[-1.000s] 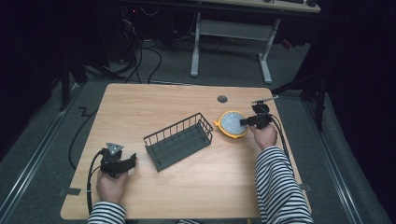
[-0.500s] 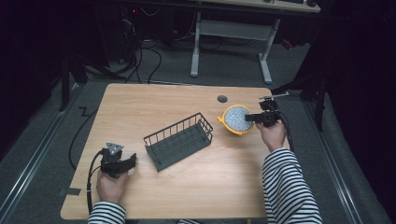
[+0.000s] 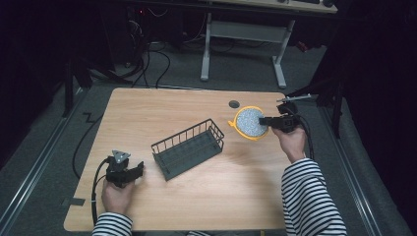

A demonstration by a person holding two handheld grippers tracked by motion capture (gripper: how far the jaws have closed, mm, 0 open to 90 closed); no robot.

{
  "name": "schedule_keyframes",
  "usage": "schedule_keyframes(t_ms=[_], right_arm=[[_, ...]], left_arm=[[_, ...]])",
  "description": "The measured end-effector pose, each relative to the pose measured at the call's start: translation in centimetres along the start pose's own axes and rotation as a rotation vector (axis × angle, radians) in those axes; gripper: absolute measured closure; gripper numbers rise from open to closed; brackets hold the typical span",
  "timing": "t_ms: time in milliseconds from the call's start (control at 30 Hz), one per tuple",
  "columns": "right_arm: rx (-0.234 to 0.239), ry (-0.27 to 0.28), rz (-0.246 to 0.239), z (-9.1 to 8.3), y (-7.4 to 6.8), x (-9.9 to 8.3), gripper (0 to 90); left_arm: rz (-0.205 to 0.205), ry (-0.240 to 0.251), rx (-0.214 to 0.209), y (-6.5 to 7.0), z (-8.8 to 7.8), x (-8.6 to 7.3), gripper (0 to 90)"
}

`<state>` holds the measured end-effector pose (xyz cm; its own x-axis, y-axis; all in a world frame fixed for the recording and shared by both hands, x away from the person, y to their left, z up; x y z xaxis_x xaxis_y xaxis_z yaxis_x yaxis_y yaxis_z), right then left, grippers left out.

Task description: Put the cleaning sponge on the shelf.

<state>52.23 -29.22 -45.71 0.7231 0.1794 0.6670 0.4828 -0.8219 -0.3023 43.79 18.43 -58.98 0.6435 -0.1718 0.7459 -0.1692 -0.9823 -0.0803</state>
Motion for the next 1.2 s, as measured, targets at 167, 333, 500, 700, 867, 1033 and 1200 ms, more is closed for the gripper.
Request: schedule_keyframes(t_ms=[167,333,500,700,867,1033,1200], right_arm=[[0.038,0.019,-0.045,-0.8,-2.0,1.0,79.2],[0.071,0.028,-0.087,-0.9,-4.1,1.9,79.2],[0.108,0.035,-0.115,-0.5,-6.1,2.9,79.2],[0.139,0.023,-0.137,0.7,-8.0,3.7,79.1],[0.167,0.009,-0.156,2.2,-9.6,4.0,79.1],[0.185,0.0,-0.17,3.7,-11.1,4.3,79.0],[0.199,-0.004,-0.173,5.1,-12.1,4.4,78.8]], left_arm=[[0.0,0.0,0.0,0.0,0.0,0.0,34.6],[0.0,0.001,0.0,0.0,0.0,0.0,34.5],[0.0,0.0,0.0,0.0,0.0,0.0,34.6],[0.001,0.002,-0.002,0.0,0.0,0.0,34.5],[0.003,0.001,-0.003,0.0,0.0,0.0,34.4],[0.003,0.001,-0.004,0.0,0.0,0.0,34.1],[0.01,0.003,-0.012,0.1,0.0,0.0,35.3]])
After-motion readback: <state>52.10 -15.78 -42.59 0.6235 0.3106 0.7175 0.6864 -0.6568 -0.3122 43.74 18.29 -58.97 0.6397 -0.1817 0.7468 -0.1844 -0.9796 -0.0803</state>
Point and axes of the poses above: each handheld gripper's, and its own axes: z roughly forward along the jaws, x roughly out of its top, y roughly to its right, the point moved 8 cm from there along z, roughly forward along the jaws, and after that the axes turned 8 degrees about x, right-handed, at the moved point
